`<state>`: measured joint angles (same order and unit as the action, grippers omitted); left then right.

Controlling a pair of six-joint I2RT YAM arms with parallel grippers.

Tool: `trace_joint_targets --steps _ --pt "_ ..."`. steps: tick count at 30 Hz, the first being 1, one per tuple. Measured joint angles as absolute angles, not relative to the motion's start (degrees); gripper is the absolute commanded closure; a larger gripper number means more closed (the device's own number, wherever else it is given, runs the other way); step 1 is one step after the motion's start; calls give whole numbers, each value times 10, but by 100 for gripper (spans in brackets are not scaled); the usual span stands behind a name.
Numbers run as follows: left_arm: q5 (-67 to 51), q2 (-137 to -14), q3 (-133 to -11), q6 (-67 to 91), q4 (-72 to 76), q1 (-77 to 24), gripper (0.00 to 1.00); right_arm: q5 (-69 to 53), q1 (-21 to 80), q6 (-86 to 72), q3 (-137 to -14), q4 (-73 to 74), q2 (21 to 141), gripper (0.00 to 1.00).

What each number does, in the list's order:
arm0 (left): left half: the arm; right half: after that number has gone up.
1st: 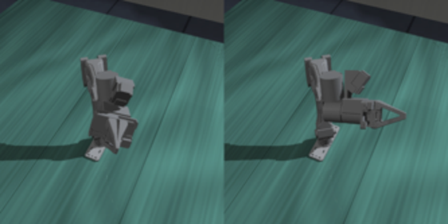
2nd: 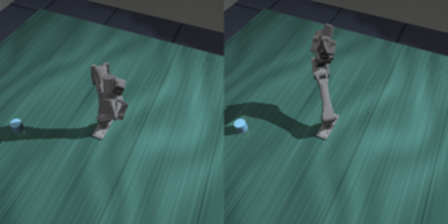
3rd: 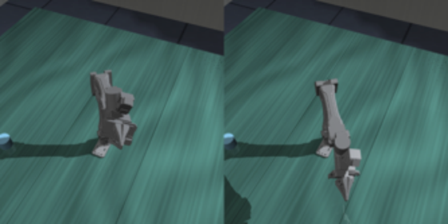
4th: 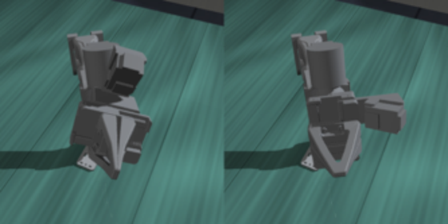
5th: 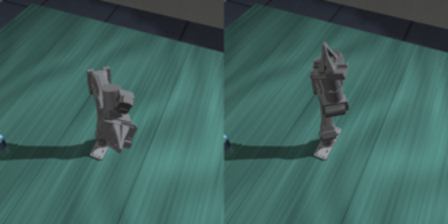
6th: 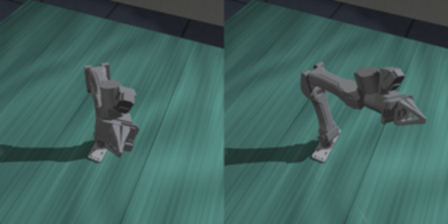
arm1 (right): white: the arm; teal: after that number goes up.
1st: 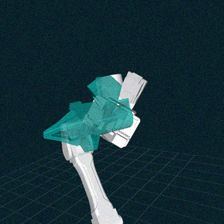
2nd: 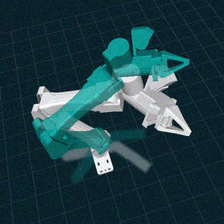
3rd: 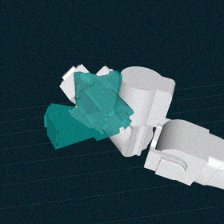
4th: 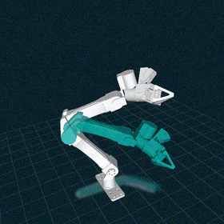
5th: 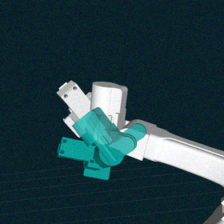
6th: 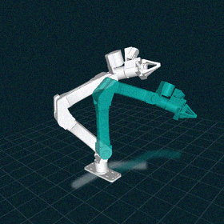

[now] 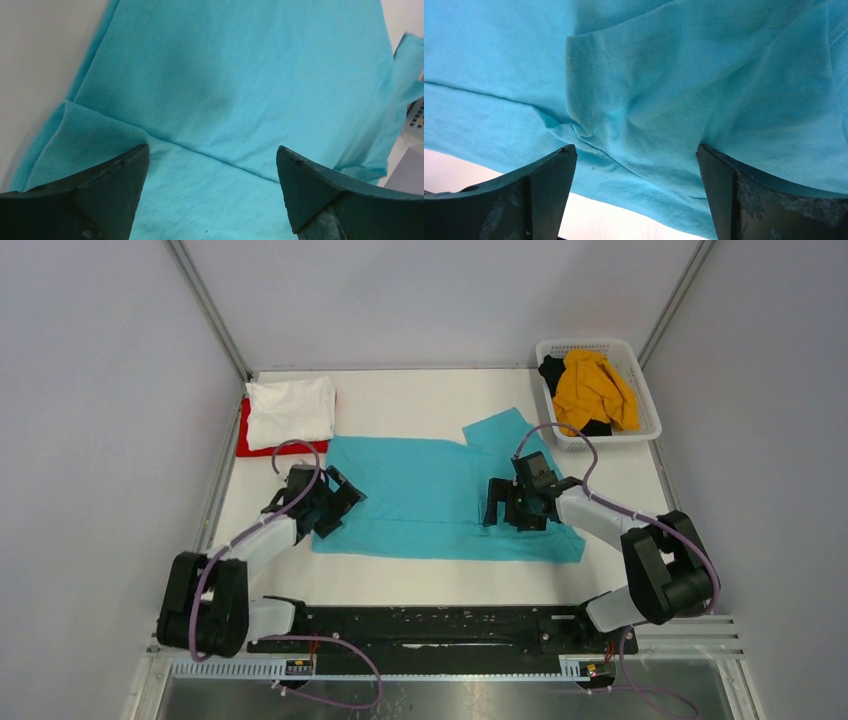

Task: Fold and stack the t-shirts
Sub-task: Fold the flattened tshirt in 1/3 of the way

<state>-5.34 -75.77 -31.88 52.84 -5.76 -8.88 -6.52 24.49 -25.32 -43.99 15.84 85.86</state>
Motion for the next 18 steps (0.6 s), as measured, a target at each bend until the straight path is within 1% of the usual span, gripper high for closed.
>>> trace_joint_targets --steps 6,11,14,18 --pt "-51 -620 -234 550 -103 -106 1 -71 265 -282 -369 163 778 0" --pt "-35 -488 -196 569 -216 -118 1 -83 279 -319 -317 191 700 1" --pt "-30 -441 -188 576 -267 -120 1 -91 281 -336 -298 207 666 0" --pt "-27 -409 -179 583 -293 -120 1 -92 282 -349 -292 232 647 0"
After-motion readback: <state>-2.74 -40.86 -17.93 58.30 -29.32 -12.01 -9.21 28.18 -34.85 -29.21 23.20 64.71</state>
